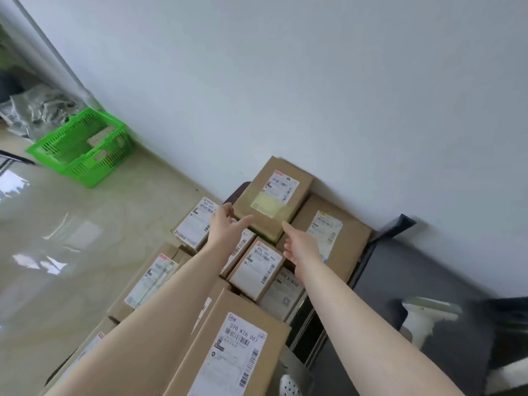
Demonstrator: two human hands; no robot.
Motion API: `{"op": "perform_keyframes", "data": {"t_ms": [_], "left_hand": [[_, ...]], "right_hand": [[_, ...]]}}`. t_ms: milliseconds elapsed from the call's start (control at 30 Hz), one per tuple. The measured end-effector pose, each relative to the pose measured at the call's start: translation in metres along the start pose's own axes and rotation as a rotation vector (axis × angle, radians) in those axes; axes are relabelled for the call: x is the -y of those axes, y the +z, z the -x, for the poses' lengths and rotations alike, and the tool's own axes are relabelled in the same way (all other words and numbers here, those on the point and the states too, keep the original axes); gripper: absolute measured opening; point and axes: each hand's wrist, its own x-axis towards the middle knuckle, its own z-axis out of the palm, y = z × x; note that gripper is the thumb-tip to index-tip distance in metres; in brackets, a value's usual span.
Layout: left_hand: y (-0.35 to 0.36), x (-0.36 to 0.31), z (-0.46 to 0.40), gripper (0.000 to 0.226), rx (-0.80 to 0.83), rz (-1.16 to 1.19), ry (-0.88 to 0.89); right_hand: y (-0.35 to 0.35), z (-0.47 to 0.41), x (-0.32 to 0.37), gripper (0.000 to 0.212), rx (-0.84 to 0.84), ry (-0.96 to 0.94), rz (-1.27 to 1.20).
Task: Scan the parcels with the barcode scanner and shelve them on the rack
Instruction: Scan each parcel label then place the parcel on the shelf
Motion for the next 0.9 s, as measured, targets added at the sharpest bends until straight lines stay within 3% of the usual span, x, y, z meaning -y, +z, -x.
{"op": "perform_keyframes", "data": {"t_ms": [167,367,567,900], "left_hand": [[0.008,0.005,-0.040,0.080,-0.003,-0.077,-0.004],[0.017,0.010,-0.048,0.066,-0.011,-0.126,0.019],[0.012,-0.001,-0.023,0.045,-0.086,-0.004,0.049],[0.010,-0.055,0.083,0.036,-0.196,0.263,0.116]], "right_hand": [[0.015,-0.034,-0.009,0.082,-0.005,0.019,0.060],[0.019,-0.043,-0.017,0.050,-0.007,-0.052,0.007],[0.017,-0.014,-0.007,0.054,-0.015,-0.107,-0.122],[-0.022,0.072,0.037,0.051,0.111,-0.237,-0.296]]}}
